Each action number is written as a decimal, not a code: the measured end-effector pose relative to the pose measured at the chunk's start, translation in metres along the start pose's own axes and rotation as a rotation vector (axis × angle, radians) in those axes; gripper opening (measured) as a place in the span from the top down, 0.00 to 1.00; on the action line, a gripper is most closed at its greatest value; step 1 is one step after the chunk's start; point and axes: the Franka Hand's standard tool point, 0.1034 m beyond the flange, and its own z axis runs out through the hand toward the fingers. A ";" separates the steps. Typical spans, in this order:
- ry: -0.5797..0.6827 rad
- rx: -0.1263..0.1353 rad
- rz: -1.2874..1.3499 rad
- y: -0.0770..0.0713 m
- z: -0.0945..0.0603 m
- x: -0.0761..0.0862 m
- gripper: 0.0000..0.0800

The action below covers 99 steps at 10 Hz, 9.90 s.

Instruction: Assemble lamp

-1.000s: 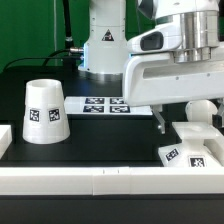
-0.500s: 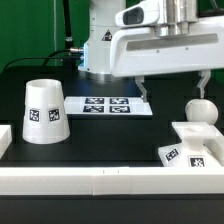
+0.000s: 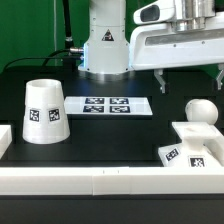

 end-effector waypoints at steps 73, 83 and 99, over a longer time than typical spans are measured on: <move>0.272 0.030 -0.403 -0.006 -0.038 0.115 0.28; 0.377 0.021 -0.410 -0.008 -0.039 0.119 0.28; 0.396 0.024 -0.417 -0.015 -0.029 0.117 0.28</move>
Offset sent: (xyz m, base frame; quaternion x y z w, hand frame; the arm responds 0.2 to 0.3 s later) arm -0.0107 -0.0078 -0.0230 -0.0098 -0.0695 -0.0174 0.9974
